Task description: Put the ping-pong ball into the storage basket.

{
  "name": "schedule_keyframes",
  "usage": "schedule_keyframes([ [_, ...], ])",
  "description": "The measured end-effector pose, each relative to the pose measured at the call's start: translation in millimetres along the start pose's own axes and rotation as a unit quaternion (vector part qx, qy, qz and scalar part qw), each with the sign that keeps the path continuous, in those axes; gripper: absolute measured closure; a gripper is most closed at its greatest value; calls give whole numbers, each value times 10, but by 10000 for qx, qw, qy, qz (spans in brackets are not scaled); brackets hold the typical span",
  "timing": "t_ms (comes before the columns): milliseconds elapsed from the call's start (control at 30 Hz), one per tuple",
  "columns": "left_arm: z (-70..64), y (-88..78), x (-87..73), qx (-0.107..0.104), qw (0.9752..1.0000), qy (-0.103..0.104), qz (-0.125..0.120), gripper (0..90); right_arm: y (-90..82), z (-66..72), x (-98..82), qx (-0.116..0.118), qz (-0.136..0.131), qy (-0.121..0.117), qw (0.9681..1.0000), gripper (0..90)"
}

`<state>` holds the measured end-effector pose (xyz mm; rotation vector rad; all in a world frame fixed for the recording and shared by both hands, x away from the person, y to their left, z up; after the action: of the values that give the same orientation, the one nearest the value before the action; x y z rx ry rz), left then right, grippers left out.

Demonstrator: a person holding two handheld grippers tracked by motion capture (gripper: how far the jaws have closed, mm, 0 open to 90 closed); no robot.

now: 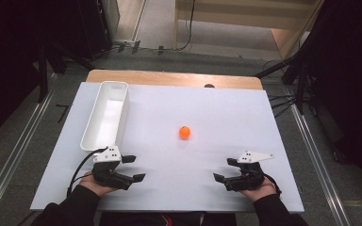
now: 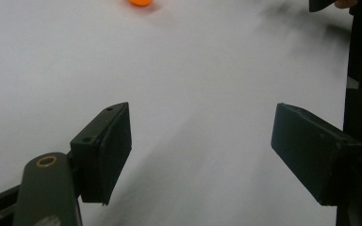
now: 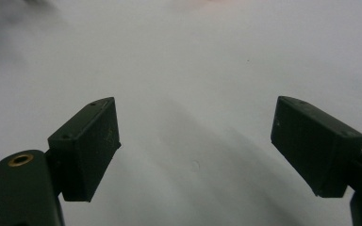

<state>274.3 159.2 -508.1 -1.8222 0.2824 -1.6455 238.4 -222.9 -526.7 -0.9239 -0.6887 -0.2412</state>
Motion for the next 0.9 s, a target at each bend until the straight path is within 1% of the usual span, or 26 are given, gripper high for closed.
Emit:
schedule_keyframes([
  [100, 6, -9, -5, 37, 10000, -18, 11, 212, 7, 0, 3, -12, -18, -29, 10000, 148],
  [367, 5, -3, -5, 1, 10000, 15, 28, 212, 8, 5, 5, 15, -25, 28, 10000, 148],
  [433, 7, -6, -4, 0, 10000, 4, 17, 212, 15, 7, 4, 16, -26, -5, 10000, 147],
  [533, 8, -13, -7, 23, 10000, -2, 35, 212, 17, 14, -1, 21, 20, 8, 10000, 147],
  [733, 20, -10, -11, 21, 10000, -27, 5, 211, 14, 9, 5, 13, -26, -5, 10000, 148],
  [900, 18, -1, -13, 9, 10000, -12, 28, 211, 13, 7, 6, 8, -30, 3, 10000, 148],
])
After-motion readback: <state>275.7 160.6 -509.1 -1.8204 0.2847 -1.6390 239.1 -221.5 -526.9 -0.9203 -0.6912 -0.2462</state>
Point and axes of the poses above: each handheld gripper's, and its own axes: y roughly forward along the jaws, x roughly out of its top, z roughly to its left, the point moved 4 cm from there along y, roughly forward along the jaws, and after that the axes turned 15 degrees about y, right-handed, at the moved point
